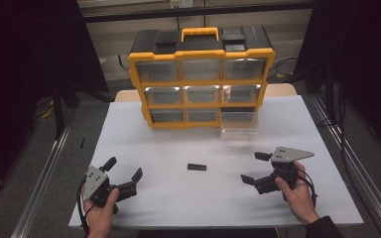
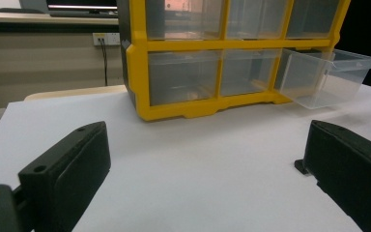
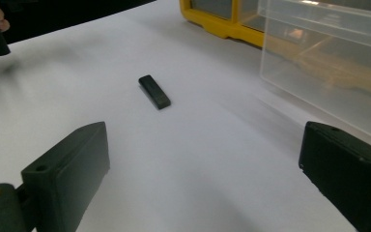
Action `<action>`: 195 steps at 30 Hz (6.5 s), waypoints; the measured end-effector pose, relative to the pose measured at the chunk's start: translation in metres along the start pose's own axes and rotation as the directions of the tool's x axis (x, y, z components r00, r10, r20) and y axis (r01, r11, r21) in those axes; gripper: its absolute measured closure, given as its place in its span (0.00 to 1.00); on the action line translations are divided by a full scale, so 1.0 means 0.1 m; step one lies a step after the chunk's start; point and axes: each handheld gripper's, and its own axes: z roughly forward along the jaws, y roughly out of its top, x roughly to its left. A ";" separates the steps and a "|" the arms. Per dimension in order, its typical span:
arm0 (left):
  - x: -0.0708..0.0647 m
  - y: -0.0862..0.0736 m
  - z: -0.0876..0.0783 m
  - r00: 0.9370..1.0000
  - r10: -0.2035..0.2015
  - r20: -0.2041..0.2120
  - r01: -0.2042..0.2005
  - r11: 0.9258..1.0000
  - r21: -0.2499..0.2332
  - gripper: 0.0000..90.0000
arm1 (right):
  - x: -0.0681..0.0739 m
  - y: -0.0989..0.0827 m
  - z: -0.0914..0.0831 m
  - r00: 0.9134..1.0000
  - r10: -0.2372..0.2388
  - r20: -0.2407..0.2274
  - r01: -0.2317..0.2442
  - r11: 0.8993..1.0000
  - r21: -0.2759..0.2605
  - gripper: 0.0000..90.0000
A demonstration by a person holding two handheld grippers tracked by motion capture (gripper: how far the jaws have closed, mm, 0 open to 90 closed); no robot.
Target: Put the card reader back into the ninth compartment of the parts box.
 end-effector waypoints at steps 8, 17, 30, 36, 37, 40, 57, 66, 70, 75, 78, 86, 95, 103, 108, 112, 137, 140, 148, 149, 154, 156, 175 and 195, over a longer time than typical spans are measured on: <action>0.01 0.00 -0.02 1.000 0.006 -0.004 -0.006 1.000 0.005 0.03 | 0.01 0.05 0.16 1.000 -0.019 -0.012 0.020 0.998 0.057 0.06; 0.01 -0.01 -0.02 1.000 -0.004 -0.006 0.004 1.000 0.004 0.03 | 0.04 0.13 0.34 0.998 -0.027 -0.052 0.032 0.996 0.082 0.05; 0.02 -0.02 -0.04 1.000 -0.008 -0.016 0.008 1.000 0.004 0.03 | 0.11 0.29 0.67 0.989 -0.040 -0.142 0.058 0.991 0.120 0.03; 0.02 -0.02 -0.05 1.000 -0.008 -0.017 0.008 1.000 0.003 0.03 | 0.14 0.39 0.80 0.984 -0.059 -0.166 0.082 0.988 0.133 0.03; 0.02 -0.02 -0.04 1.000 -0.005 -0.017 0.005 1.000 0.002 0.03 | 0.15 0.40 0.81 0.984 -0.066 -0.168 0.090 0.986 0.138 0.03; 0.01 -0.01 -0.04 1.000 -0.002 -0.013 0.002 1.000 0.002 0.03 | 0.16 0.44 0.87 0.980 -0.070 -0.186 0.096 0.986 0.136 0.03; 0.00 0.00 0.00 1.000 0.013 -0.002 -0.013 1.000 0.005 0.03 | 0.09 0.56 1.16 0.968 -0.084 -0.235 0.143 0.959 0.245 0.10; 0.00 0.00 -0.01 1.000 0.013 0.005 -0.013 1.000 0.004 0.03 | 0.15 0.63 1.34 0.958 -0.120 -0.261 0.203 0.925 0.320 0.16; 0.00 0.00 -0.01 1.000 0.017 0.004 -0.017 1.000 0.003 0.03 | 0.15 0.66 1.43 0.953 -0.129 -0.276 0.223 0.913 0.342 0.21; 0.00 0.00 0.00 1.000 0.017 0.003 -0.017 1.000 0.002 0.03 | 0.15 0.70 1.53 0.943 -0.140 -0.302 0.257 0.883 0.393 0.29; 0.00 0.00 -0.01 1.000 0.014 0.006 -0.014 1.000 0.001 0.03 | 0.16 0.72 1.60 0.939 -0.158 -0.305 0.285 0.854 0.435 0.32; 0.00 0.00 -0.01 1.000 0.008 0.012 -0.008 1.000 -0.001 0.03 | 0.19 0.79 1.72 0.928 -0.180 -0.326 0.330 0.802 0.497 0.46; 0.00 0.00 -0.01 1.000 0.020 0.012 -0.020 1.000 0.005 0.03 | 0.21 0.79 1.77 0.917 -0.218 -0.334 0.377 0.745 0.549 0.54; 0.00 0.01 -0.01 1.000 0.013 0.012 -0.013 1.000 -0.001 0.03 | 0.27 0.80 1.82 0.897 -0.262 -0.355 0.429 0.708 0.561 0.66; 0.00 0.00 -0.01 1.000 0.008 0.013 -0.008 1.000 0.000 0.03 | 0.27 0.81 1.83 0.898 -0.258 -0.356 0.427 0.706 0.565 0.70; 0.01 0.01 -0.01 1.000 0.013 0.012 -0.013 1.000 0.002 0.03 | 0.27 0.82 1.84 0.901 -0.250 -0.353 0.420 0.700 0.577 0.75; 0.01 0.00 0.00 1.000 0.016 0.011 -0.016 1.000 0.002 0.03 | 0.28 0.84 1.85 0.916 -0.231 -0.327 0.390 0.696 0.602 0.82; 0.01 0.00 0.00 1.000 0.020 0.009 -0.020 1.000 0.006 0.03 | 0.27 0.83 1.84 0.918 -0.227 -0.326 0.385 0.708 0.593 0.82; 0.01 0.00 0.00 1.000 0.018 0.011 -0.018 1.000 0.003 0.03 | 0.23 0.83 1.78 0.920 -0.221 -0.324 0.376 0.734 0.565 0.82; 0.01 0.00 0.00 1.000 0.019 0.012 -0.019 1.000 0.004 0.03 | 0.20 0.83 1.76 0.924 -0.212 -0.319 0.364 0.749 0.554 0.82; 0.00 -0.01 0.00 1.000 0.012 0.014 -0.012 1.000 0.003 0.03 | 0.15 0.83 1.68 0.930 -0.203 -0.307 0.345 0.772 0.534 0.82; 0.00 0.00 0.00 1.000 0.011 0.015 -0.011 1.000 0.001 0.03 | 0.15 0.83 1.66 0.929 -0.207 -0.308 0.347 0.776 0.527 0.82; -0.01 0.00 0.00 1.000 0.019 0.024 -0.019 1.000 0.003 0.03 | 0.15 0.96 1.42 0.935 -0.207 -0.287 0.319 0.843 0.432 0.82; -0.01 0.00 0.00 0.999 0.019 0.027 -0.019 1.000 0.004 0.03 | 0.13 1.10 1.19 0.937 -0.209 -0.280 0.303 0.885 0.353 0.82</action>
